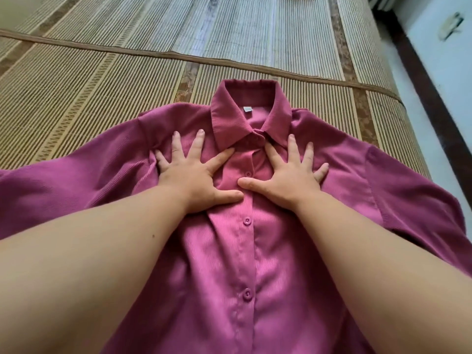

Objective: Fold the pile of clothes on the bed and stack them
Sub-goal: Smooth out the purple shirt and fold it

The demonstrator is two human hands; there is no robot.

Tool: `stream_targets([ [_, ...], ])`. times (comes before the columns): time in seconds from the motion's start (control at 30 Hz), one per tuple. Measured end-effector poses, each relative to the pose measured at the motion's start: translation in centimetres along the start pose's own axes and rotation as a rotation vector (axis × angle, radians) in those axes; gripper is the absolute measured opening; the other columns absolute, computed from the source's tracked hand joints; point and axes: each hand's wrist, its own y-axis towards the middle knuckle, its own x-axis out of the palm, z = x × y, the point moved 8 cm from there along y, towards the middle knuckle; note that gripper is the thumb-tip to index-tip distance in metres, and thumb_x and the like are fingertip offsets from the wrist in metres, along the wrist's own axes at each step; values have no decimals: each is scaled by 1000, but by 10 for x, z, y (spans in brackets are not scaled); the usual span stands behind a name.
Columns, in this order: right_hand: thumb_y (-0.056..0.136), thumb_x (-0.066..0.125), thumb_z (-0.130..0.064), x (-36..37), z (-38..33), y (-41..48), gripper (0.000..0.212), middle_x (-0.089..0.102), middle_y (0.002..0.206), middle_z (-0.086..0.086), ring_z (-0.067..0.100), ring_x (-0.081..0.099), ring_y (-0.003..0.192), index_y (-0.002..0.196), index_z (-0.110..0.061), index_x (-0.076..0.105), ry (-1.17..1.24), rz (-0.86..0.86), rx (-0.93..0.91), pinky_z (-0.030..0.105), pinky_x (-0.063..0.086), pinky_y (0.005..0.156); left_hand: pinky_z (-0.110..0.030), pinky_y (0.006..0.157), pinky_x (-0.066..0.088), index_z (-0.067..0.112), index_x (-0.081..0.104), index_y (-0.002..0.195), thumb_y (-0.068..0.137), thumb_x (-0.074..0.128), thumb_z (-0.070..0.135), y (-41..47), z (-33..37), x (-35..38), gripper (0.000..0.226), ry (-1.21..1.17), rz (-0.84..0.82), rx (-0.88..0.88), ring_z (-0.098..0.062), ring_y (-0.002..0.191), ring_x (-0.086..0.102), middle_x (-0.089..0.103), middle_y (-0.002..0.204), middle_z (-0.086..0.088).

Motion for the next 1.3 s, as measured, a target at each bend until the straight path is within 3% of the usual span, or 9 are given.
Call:
stream_targets([
  [0.4,31,12,-107,-18,2,54,118,-17,160,-9,29,-19,146,139,-63,-8,-68,56,75,67,-7,108,-73,101,-11,71,-11,131,38,20,105,64,2,-14,104,-29,-17,39,-42,140,-26,-20,159,2],
  [0.53,55,22,-100,-28,-7,41,107,-12,161,-2,34,-15,146,146,-52,-5,-109,-4,213,71,-6,105,-75,100,-9,61,-8,140,63,30,95,67,12,-24,93,49,-135,-7,-45,140,-25,-22,159,-1],
  [0.67,80,33,-79,-37,-46,-11,86,6,162,0,25,-6,148,151,-39,6,44,183,157,69,-9,106,-62,112,0,45,1,150,90,32,69,13,24,-30,71,-84,-166,138,-35,146,-16,-10,162,1],
  [0.8,80,32,-77,-17,-90,-75,81,-3,162,-6,17,-13,147,150,-43,8,152,150,56,65,-10,108,-51,116,6,43,11,150,86,39,68,-81,-47,-51,74,-107,2,306,-19,148,-4,6,162,5],
  [0.87,81,33,-76,0,-115,-99,81,-7,162,-7,17,-16,146,150,-44,6,151,65,17,64,-6,110,-55,115,4,46,7,149,79,43,72,-115,-106,-59,82,-19,20,199,-18,148,-10,0,162,7],
  [1.03,84,36,-73,37,-200,-142,81,-13,161,-6,21,-19,146,150,-43,2,155,-89,-40,64,-4,110,-57,115,3,41,-1,150,76,34,83,-166,-252,-69,92,31,-167,-272,-32,146,-11,-8,161,-6],
  [1.13,81,43,-73,49,-251,-156,87,-15,160,-2,24,-19,146,149,-45,-4,160,-98,-58,63,-3,111,-50,118,5,31,0,153,77,39,80,-182,-297,-81,99,124,-158,-314,-32,147,-6,-3,161,-11],
  [1.2,80,48,-72,56,-276,-163,88,-18,160,-2,27,-19,145,148,-47,-2,128,-113,-78,64,-2,111,-54,115,5,32,-1,152,75,48,74,-184,-312,-92,101,240,-134,-302,-31,146,-7,0,161,-7],
  [1.3,79,51,-71,59,-302,-165,88,-16,160,-2,28,-17,145,148,-47,2,121,-124,-71,63,0,111,-58,108,19,31,18,148,72,57,66,-184,-337,-117,92,234,-88,-383,-28,144,9,21,156,-2],
])
